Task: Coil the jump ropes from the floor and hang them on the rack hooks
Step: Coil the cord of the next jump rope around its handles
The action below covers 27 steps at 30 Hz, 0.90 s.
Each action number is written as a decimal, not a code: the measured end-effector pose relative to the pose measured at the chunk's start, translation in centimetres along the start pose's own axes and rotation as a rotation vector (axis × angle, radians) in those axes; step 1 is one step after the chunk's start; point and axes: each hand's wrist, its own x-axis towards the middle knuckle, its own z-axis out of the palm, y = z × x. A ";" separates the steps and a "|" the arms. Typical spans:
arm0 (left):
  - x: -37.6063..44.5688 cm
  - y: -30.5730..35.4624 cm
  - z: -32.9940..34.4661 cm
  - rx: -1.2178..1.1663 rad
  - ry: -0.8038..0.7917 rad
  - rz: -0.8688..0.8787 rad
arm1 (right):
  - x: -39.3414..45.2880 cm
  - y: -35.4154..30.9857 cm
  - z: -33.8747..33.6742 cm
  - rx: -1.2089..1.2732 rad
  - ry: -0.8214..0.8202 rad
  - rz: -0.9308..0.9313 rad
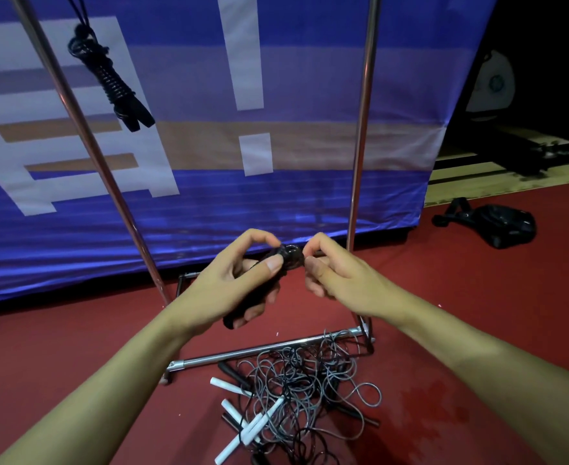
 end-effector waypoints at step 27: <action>2.4 -3.9 0.2 0.786 0.252 0.005 | -0.3 -3.5 0.8 -0.570 -0.055 0.342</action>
